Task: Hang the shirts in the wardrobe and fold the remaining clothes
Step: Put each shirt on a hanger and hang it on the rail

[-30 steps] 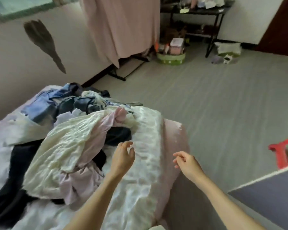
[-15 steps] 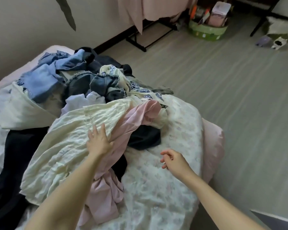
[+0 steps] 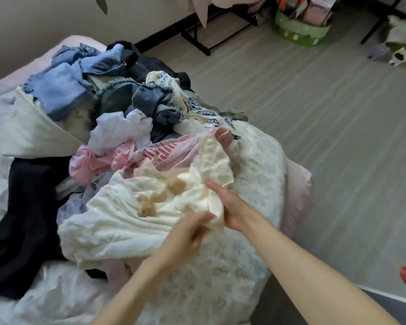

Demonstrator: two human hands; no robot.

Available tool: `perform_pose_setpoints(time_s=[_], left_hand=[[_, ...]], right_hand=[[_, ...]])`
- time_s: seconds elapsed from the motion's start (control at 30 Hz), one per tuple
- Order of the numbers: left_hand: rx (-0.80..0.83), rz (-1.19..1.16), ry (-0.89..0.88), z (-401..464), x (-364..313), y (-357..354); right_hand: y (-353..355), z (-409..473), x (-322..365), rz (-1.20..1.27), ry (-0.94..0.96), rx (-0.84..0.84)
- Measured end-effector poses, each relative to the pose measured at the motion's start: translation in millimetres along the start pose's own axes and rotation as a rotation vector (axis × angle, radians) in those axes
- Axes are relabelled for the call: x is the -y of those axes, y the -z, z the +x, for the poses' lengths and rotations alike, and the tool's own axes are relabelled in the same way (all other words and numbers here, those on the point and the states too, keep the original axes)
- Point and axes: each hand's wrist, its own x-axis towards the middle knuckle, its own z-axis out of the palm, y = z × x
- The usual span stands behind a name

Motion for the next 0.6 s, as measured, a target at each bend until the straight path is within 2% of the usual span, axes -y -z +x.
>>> perform_pose_setpoints(time_s=[0.1, 0.17, 0.23, 0.3, 0.33, 0.37, 0.4, 0.47, 0.5, 0.53, 0.6], left_hand=[[0.218, 0.001, -0.035, -18, -12, -7], [0.266, -0.026, 0.039, -21, -19, -2], [0.055, -0.127, 0.101, -18, -29, 4], [-0.22, -0.069, 0.044, -8, -39, 7], [-0.268, 0.0, -0.023, -1, -45, 7], [-0.244, 0.076, -0.098, 8, -51, 4], [-0.138, 0.147, -0.152, 19, -60, -5], [0.207, 0.203, -0.078, 34, -74, -27], [0.372, 0.15, -0.027, 41, -86, -47], [0.476, 0.059, -0.002, 44, -97, -64], [0.544, -0.048, -0.013, 47, -123, -97]], right_hand=[[5, -14, -7, -0.266, 0.074, -0.217], [24, -34, -9, -0.416, 0.16, -0.286], [47, -59, -8, -0.558, 0.237, -0.261], [67, -85, -5, -0.694, 0.322, -0.164], [77, -100, -4, -0.725, 0.384, -0.127], [86, -115, -1, -0.733, 0.448, -0.105], [97, -135, 2, -0.71, 0.505, -0.101], [113, -167, 6, -0.636, 0.577, -0.091], [127, -187, 6, -0.599, 0.609, -0.12], [141, -201, 5, -0.566, 0.619, -0.158], [173, -228, -1, -0.468, 0.637, -0.277]])
